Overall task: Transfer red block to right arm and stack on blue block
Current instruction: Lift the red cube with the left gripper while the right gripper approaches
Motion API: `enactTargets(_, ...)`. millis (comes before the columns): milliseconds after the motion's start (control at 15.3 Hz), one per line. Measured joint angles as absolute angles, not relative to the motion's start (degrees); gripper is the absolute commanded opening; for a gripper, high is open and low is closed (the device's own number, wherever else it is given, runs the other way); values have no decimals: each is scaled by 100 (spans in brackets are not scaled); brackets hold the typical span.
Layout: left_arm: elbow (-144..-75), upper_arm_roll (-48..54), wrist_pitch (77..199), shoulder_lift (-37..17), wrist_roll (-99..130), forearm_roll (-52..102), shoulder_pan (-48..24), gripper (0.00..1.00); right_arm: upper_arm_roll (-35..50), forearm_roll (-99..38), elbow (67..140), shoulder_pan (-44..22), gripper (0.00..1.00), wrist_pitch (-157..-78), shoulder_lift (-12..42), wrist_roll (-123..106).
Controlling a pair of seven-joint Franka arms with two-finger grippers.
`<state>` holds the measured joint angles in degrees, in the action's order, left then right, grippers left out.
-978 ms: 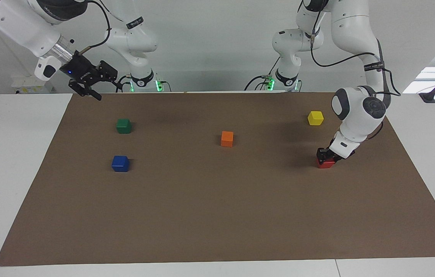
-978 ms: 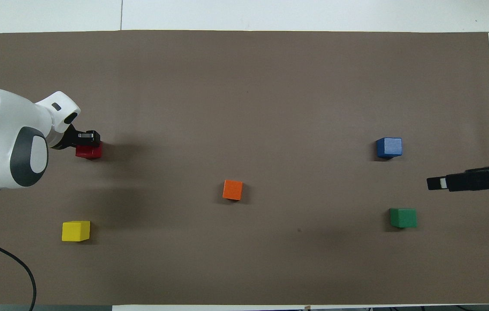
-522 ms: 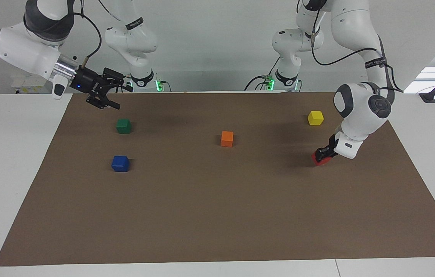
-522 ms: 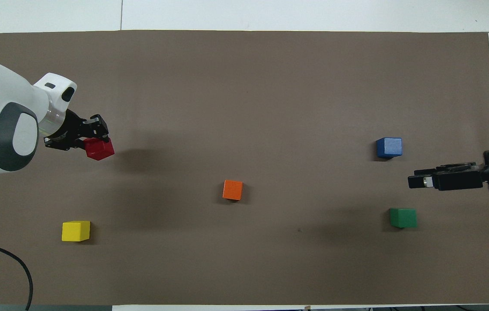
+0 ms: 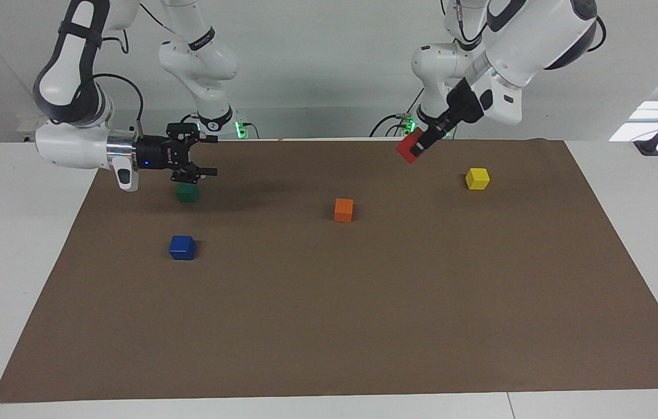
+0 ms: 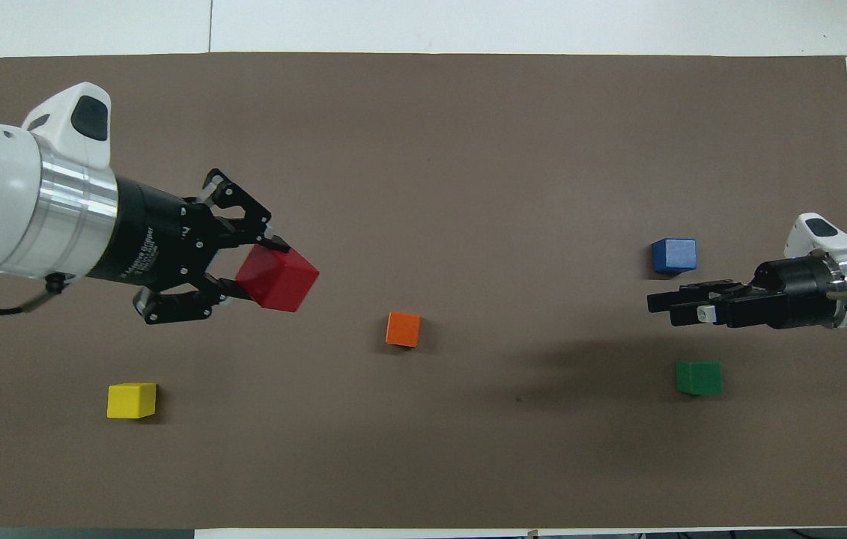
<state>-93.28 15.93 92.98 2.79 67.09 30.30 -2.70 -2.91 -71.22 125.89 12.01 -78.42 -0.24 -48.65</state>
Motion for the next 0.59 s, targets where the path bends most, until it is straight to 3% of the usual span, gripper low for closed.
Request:
enactTargets(261, -9375, 2127, 9949, 324, 8776, 3676, -355, 0, -275, -8047, 12921, 972, 100, -7302, -15, -4870)
enactTargets(587, -9739, 2197, 10957, 346, 10393, 3745, -720, 0, -275, -8808, 13141, 602, 100, -6603, 586, -5416)
